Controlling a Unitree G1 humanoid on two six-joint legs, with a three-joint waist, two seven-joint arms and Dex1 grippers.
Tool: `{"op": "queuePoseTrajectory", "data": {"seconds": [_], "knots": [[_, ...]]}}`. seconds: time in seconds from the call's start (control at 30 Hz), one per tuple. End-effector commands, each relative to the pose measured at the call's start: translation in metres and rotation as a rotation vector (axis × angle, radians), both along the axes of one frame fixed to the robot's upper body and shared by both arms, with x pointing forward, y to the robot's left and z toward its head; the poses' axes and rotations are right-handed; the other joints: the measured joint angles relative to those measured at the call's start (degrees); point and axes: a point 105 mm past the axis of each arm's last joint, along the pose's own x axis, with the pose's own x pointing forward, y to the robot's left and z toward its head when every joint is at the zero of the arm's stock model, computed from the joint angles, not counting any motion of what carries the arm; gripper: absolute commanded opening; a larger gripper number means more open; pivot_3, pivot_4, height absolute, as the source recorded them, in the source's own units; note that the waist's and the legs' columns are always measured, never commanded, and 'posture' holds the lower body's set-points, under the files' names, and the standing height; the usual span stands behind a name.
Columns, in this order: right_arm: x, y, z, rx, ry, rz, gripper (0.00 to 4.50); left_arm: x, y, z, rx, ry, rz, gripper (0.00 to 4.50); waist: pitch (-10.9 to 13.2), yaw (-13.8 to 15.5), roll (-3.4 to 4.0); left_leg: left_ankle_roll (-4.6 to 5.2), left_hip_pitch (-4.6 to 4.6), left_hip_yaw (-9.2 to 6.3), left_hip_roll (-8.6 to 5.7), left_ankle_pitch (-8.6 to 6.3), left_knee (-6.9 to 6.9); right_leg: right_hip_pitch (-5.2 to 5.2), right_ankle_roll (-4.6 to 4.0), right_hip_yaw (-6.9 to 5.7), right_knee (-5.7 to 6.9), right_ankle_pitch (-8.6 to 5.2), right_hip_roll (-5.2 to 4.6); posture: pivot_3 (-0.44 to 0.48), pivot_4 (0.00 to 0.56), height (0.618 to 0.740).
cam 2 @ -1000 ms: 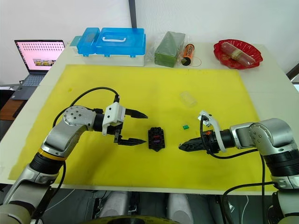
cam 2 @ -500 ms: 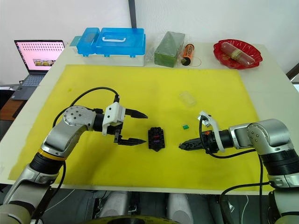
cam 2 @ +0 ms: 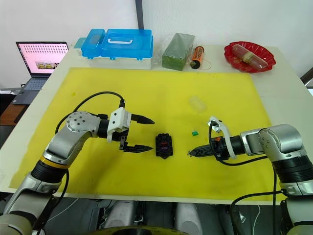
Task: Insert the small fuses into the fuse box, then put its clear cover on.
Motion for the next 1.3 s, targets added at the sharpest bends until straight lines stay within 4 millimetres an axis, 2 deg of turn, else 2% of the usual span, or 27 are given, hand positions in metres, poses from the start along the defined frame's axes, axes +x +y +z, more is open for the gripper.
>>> {"op": "queuePoseTrajectory", "data": {"seconds": [0.03,0.1,0.23,0.53,0.6,0.77,1.03,1.3], "knots": [[0.001,0.002,0.004,0.013,-0.016,0.011,1.14,-0.003,-0.002,0.007,-0.015,-0.029,-0.009,4.5,0.0,0.0,0.0,0.0,0.0,0.0,0.0,0.0,0.0,0.0,0.0,0.0,0.0,0.0,0.0,0.0,0.15,0.74],[0.001,0.002,0.004,0.014,-0.017,0.013,1.14,-0.003,-0.002,0.006,-0.014,-0.029,-0.011,4.5,0.0,0.0,0.0,0.0,0.0,0.0,0.0,0.0,0.0,0.0,0.0,0.0,0.0,0.0,0.0,0.0,0.15,0.74],[0.0,0.002,0.004,0.013,-0.019,0.015,0.34,-0.003,-0.002,0.007,-0.014,-0.031,-0.012,4.5,0.0,0.0,0.0,0.0,0.0,0.0,0.0,0.0,0.0,0.0,0.0,0.0,0.0,0.0,0.0,0.0,0.15,0.74],[0.001,0.001,0.004,0.003,-0.031,0.018,0.34,-0.002,-0.002,0.006,-0.014,-0.033,-0.013,4.5,0.0,0.0,0.0,0.0,0.0,0.0,0.0,0.0,0.0,0.0,0.0,0.0,0.0,0.0,0.0,0.0,0.15,0.74],[0.001,0.002,0.005,0.003,-0.035,0.019,0.02,-0.002,-0.002,0.006,-0.014,-0.034,-0.013,4.5,0.0,0.0,0.0,0.0,0.0,0.0,0.0,0.0,0.0,0.0,0.0,0.0,0.0,0.0,0.0,0.0,0.15,0.74],[0.0,0.005,0.009,-0.007,-0.063,0.036,0.0,-0.002,-0.002,0.006,-0.015,-0.034,-0.014,4.5,0.0,0.0,0.0,0.0,0.0,0.0,0.0,0.0,0.0,0.0,0.0,0.0,0.0,0.0,0.0,0.0,0.15,0.74],[-0.001,0.008,0.026,-0.072,-0.184,0.068,0.0,0.0,0.0,0.005,-0.011,-0.034,-0.008,4.5,0.0,0.0,0.0,0.0,0.0,0.0,0.01,0.0,0.0,0.0,0.0,0.0,0.0,0.0,-0.03,0.0,0.15,0.74],[0.001,0.016,0.072,-0.296,-0.527,0.206,0.0,0.002,0.005,0.001,0.016,-0.046,-0.004,4.5,0.0,-0.1,0.01,0.0,0.0,-0.01,0.0,0.0,0.0,-0.02,0.0,-0.01,-0.01,0.0,-0.1,0.0,0.15,0.74]]}}
